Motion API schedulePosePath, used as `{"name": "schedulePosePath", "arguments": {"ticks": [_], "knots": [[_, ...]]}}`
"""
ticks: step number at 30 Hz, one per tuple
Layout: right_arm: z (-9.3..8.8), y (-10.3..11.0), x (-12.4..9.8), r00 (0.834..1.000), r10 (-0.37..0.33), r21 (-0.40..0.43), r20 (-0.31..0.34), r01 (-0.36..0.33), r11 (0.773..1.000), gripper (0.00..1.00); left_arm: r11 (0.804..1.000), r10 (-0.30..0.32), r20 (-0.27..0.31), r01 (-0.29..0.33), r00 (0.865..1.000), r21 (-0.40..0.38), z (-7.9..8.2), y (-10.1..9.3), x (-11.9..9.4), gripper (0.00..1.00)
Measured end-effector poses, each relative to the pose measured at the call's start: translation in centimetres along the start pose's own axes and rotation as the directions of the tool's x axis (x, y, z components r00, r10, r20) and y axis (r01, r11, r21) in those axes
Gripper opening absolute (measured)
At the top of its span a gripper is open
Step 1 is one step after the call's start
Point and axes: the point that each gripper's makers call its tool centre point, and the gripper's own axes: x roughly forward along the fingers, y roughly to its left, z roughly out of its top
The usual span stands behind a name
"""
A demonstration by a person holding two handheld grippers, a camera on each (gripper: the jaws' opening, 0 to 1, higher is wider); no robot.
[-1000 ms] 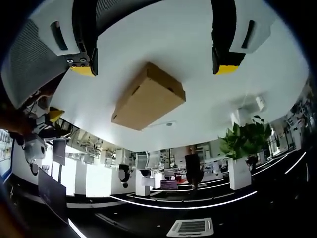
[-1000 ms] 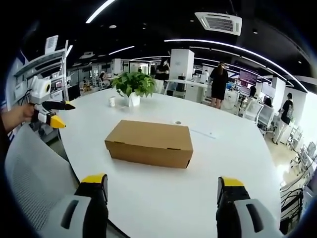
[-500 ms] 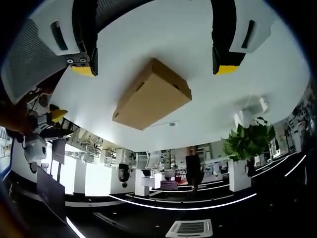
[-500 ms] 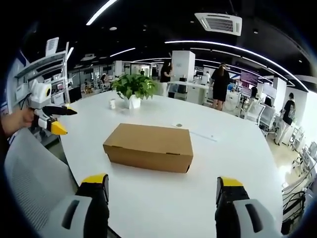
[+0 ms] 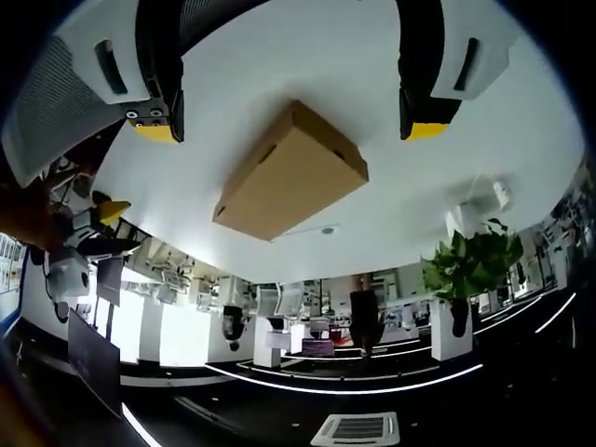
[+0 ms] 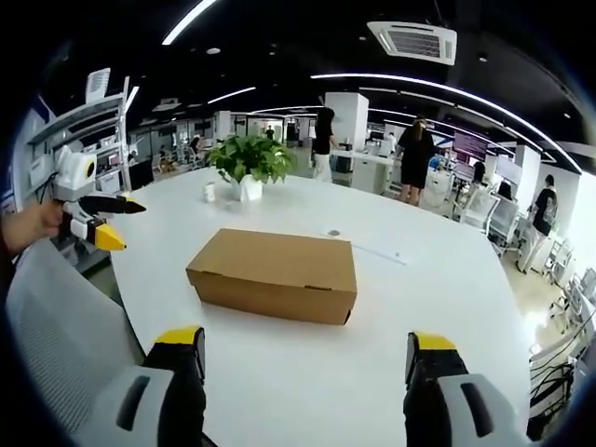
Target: Operate the shoe box by opening the lid, removing the specified soft item, and placing it in the target area until the item is outside and the box remains undamaged.
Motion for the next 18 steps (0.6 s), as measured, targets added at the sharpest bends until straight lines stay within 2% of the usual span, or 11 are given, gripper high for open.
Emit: {"name": "schedulePosePath", "arguments": {"ticks": [6, 18], "knots": [[0.3, -0.2, 0.6, 1.0, 0.014, -0.007, -0.003, -0.014, 1.0, 0.89, 1.0, 0.008, -0.008, -0.008, 1.0, -0.008, -0.1, 0.3, 0.1, 1.0], [0.5, -0.4, 2.1, 0.999, 0.046, -0.048, -0.029, -0.048, 0.998, 0.88, 1.0, 0.021, -0.006, -0.021, 1.0, -0.011, 0.6, 1.0, 0.5, 1.0]]}}
